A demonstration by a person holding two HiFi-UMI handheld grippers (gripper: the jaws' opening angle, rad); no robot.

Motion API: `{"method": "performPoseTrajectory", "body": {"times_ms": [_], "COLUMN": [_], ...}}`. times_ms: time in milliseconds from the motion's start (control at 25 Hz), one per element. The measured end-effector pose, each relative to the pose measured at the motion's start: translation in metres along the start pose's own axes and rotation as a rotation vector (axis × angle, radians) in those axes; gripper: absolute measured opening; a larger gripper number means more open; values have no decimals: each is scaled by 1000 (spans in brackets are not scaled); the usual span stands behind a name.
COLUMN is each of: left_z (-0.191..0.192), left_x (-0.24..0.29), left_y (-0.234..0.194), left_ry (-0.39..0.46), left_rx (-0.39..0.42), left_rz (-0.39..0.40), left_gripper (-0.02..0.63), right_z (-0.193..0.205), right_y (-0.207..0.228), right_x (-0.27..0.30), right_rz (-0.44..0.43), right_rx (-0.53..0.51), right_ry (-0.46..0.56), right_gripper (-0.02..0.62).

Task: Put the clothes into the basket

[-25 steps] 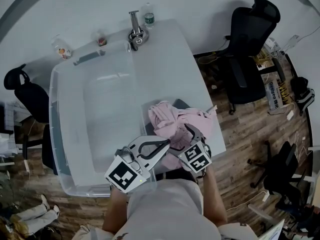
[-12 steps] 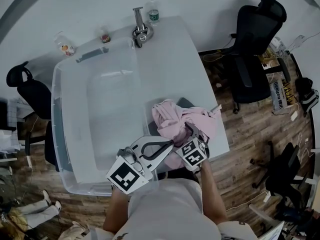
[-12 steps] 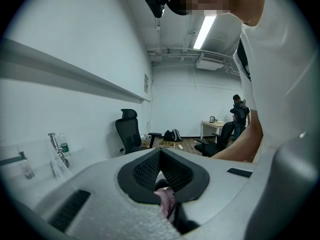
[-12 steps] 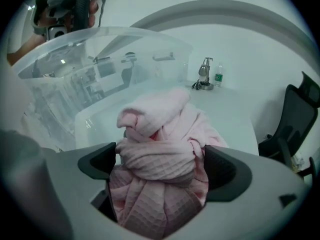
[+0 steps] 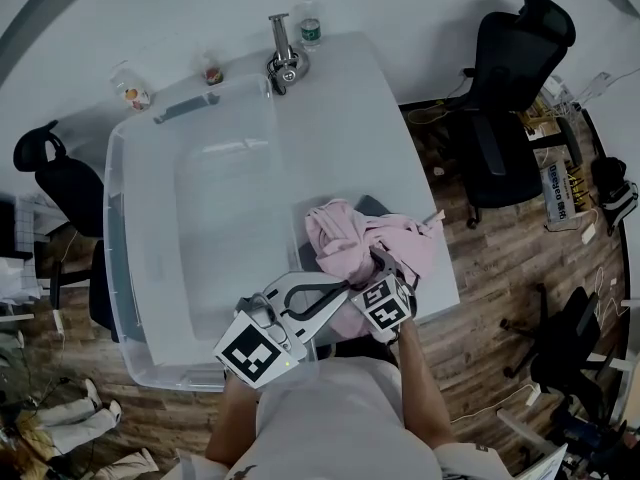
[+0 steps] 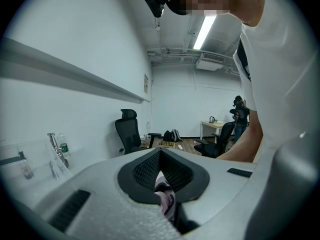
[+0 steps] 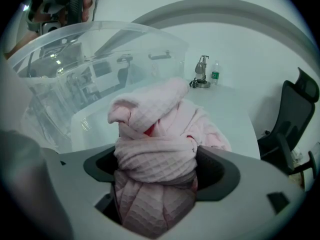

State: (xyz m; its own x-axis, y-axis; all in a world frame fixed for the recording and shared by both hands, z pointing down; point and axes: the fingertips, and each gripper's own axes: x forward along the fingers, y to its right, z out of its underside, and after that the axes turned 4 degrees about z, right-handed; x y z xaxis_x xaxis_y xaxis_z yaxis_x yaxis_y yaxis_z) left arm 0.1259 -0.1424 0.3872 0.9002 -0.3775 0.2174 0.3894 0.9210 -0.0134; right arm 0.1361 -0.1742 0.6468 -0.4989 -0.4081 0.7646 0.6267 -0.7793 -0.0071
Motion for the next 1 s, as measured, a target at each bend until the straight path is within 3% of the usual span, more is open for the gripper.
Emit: {"method": "performPoseTrajectory", "body": {"times_ms": [600,1000], "left_z": [1,0], "left_x": [-2,-5], "left_y": [0,0], "left_ry": [-6,-6], "left_rx": [-2,2], "left_rz": [-2,-12], "left_gripper": [5,5], "right_z": [-9,-25], "right_y": [-1,1], "right_x": [-14,-42], "right_rz": [11,2], "right_rx": [26,121], "right_ry": [18,98], "right_gripper": [419,416]}}
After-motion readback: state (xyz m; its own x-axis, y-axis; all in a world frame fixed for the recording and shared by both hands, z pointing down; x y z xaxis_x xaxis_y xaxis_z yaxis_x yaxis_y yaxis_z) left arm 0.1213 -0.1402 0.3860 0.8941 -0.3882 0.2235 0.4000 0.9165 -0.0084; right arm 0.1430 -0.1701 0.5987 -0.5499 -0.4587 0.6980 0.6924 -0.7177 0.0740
